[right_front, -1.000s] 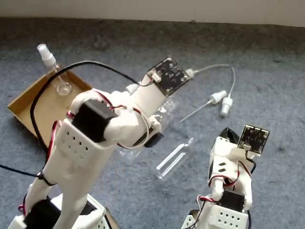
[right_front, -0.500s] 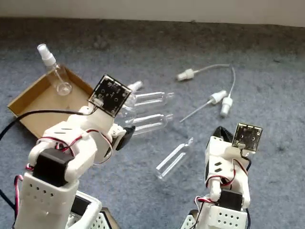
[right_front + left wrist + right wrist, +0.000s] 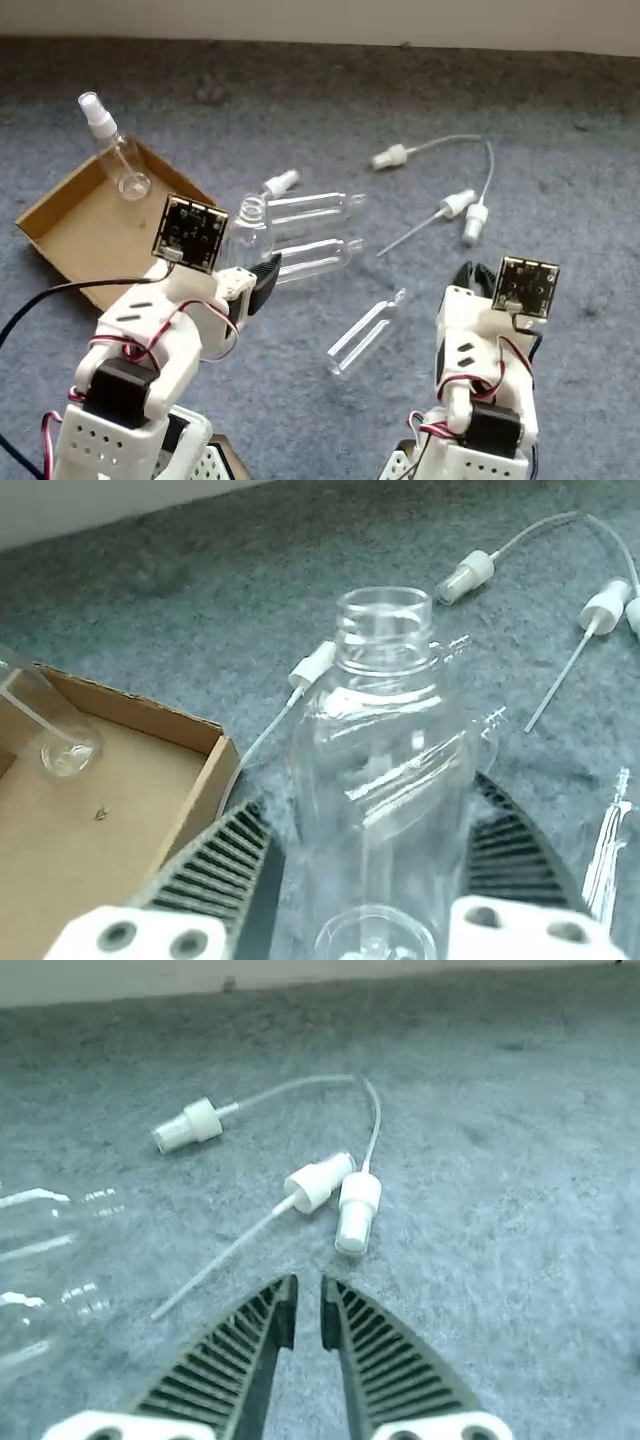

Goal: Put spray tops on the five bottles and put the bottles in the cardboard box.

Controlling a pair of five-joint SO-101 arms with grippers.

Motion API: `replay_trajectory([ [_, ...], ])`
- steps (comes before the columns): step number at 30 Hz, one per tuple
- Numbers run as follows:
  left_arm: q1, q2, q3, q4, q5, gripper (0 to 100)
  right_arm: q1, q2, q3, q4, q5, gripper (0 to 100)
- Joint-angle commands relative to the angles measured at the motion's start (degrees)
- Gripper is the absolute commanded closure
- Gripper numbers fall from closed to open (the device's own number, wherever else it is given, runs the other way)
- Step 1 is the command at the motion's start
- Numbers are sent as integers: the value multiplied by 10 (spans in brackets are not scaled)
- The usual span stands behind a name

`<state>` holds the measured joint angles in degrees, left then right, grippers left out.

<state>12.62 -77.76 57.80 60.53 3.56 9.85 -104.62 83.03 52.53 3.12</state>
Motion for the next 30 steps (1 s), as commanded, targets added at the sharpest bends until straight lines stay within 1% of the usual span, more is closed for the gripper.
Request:
replay_trajectory([
  [1,0,-40,12,-24,13,881,-7,7,-109,28,10,926],
  [4,0,-65,70,-72,14,881,-7,76,-183,56,10,925],
  [6,0,-95,113,-109,14,881,-7,151,-230,69,6,925],
  [8,0,-131,144,-127,14,881,-7,229,-272,73,5,925],
  [15,29,-240,202,-130,14,881,-7,459,-393,69,4,924],
  [18,26,-271,226,-130,14,881,-7,550,-444,73,0,922],
  [22,26,-274,236,-130,14,881,-7,665,-512,73,-38,922],
  [29,23,-274,236,-130,13,881,-8,828,-611,70,-46,921],
  [30,16,-274,236,-130,13,881,-8,846,-626,70,-60,921],
])
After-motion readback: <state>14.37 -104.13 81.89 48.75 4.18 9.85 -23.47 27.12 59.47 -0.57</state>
